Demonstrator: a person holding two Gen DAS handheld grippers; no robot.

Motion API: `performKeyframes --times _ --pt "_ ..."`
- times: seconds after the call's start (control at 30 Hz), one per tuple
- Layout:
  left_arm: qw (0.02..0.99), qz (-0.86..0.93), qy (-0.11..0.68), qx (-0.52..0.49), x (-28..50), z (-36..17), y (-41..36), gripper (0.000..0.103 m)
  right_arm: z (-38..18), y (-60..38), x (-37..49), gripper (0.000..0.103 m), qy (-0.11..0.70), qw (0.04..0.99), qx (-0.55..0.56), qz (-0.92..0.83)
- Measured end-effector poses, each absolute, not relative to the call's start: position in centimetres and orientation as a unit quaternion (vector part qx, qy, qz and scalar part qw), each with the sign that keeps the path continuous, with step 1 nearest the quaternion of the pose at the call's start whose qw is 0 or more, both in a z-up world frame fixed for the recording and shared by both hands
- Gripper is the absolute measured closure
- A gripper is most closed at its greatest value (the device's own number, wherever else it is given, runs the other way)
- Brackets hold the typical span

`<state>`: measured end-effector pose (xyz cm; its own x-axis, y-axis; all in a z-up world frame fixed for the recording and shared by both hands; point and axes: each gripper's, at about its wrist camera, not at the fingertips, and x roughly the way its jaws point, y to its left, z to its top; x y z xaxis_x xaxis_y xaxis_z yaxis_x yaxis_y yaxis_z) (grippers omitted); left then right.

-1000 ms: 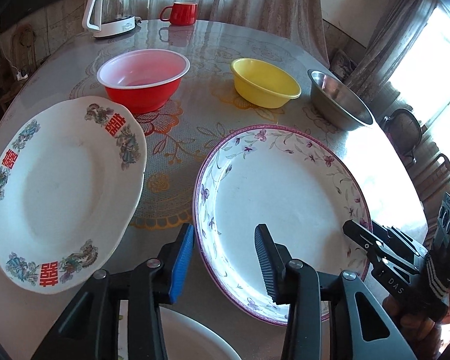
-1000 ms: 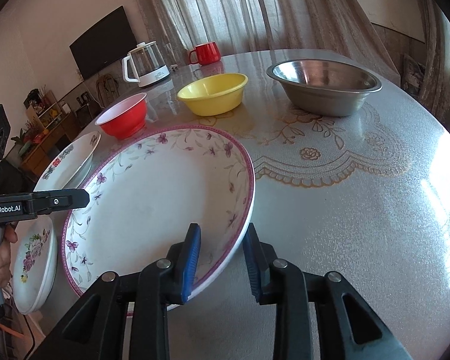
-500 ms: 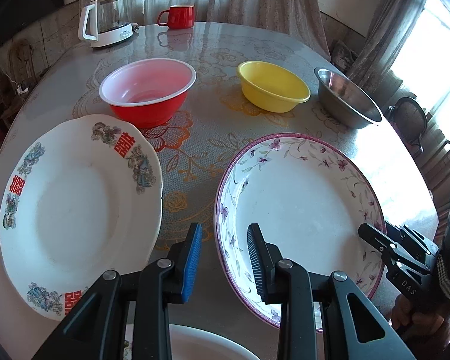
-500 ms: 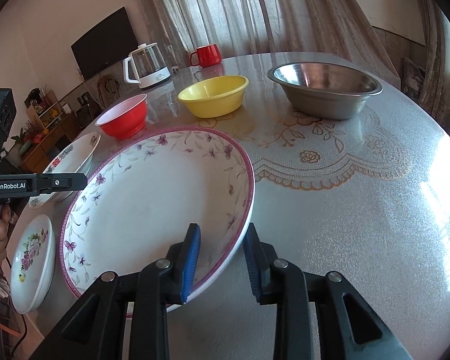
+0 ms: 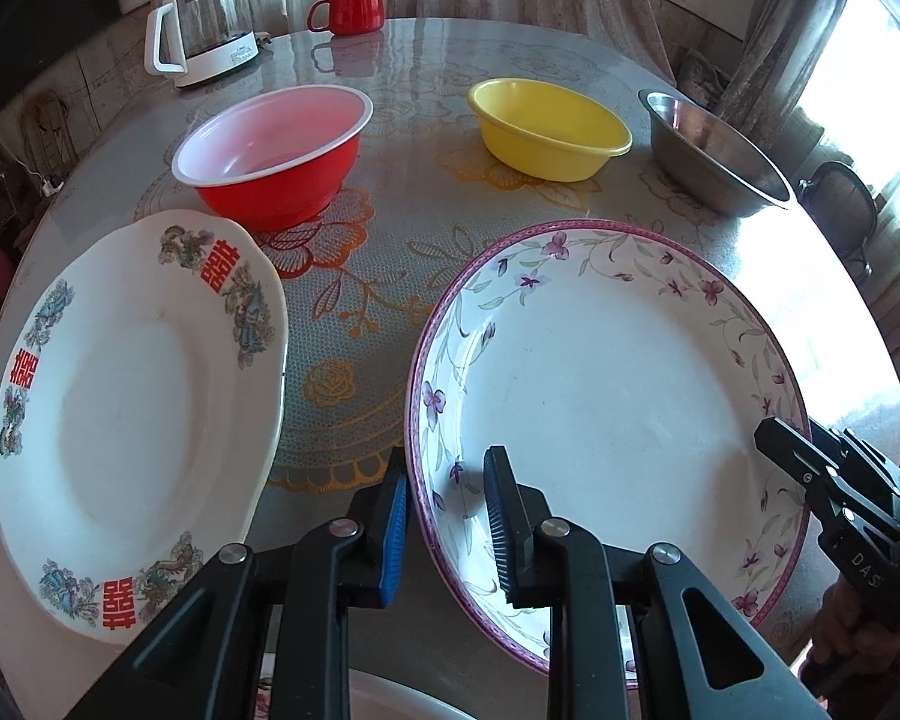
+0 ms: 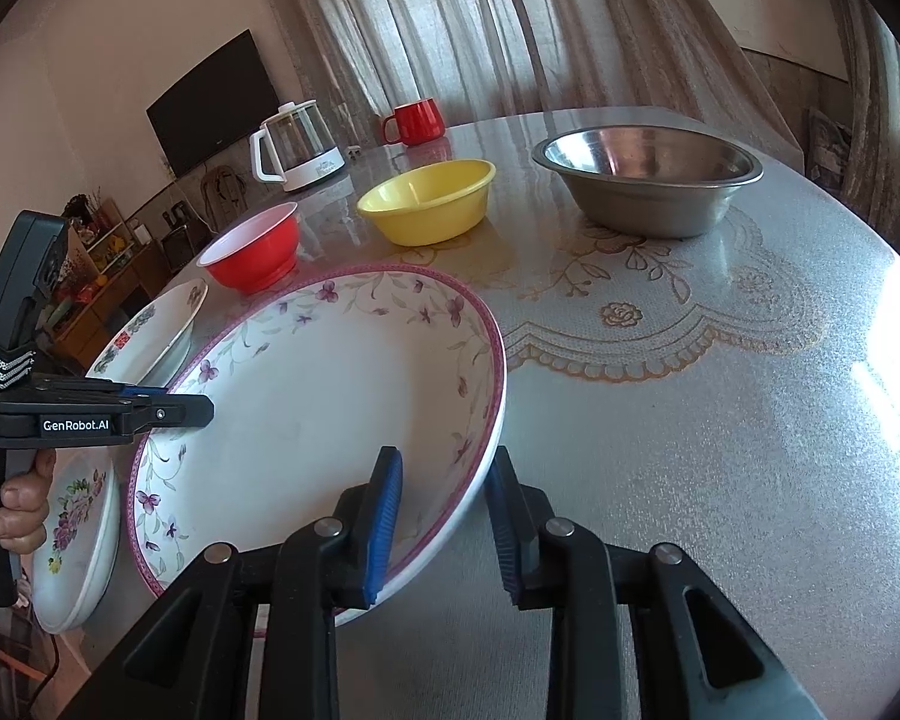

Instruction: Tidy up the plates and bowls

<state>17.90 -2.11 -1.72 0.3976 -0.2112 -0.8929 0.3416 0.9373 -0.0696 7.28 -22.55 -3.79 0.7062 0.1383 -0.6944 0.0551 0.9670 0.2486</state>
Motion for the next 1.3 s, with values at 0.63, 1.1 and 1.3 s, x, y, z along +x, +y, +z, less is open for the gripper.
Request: performKeyframes --times 0.63,1.1,1.3 --pt "0.846 -0.152 0.509 0.043 20.5 -1.4 -1.3 0.079 -3.4 -22.4 8.5 0.081 0.388 0.908 0.153 0.051" --pt "0.843 -0.144 0.518 0.02 20.3 -1.9 -1.3 0.066 -3.6 -22.1 10.3 0.082 0.4 0.902 0.162 0.022" --pt "0.843 -0.159 0.514 0.009 18.5 -1.5 -0.7 0.066 -3.3 -22.0 10.0 0.085 0.395 0.907 0.143 0.013"
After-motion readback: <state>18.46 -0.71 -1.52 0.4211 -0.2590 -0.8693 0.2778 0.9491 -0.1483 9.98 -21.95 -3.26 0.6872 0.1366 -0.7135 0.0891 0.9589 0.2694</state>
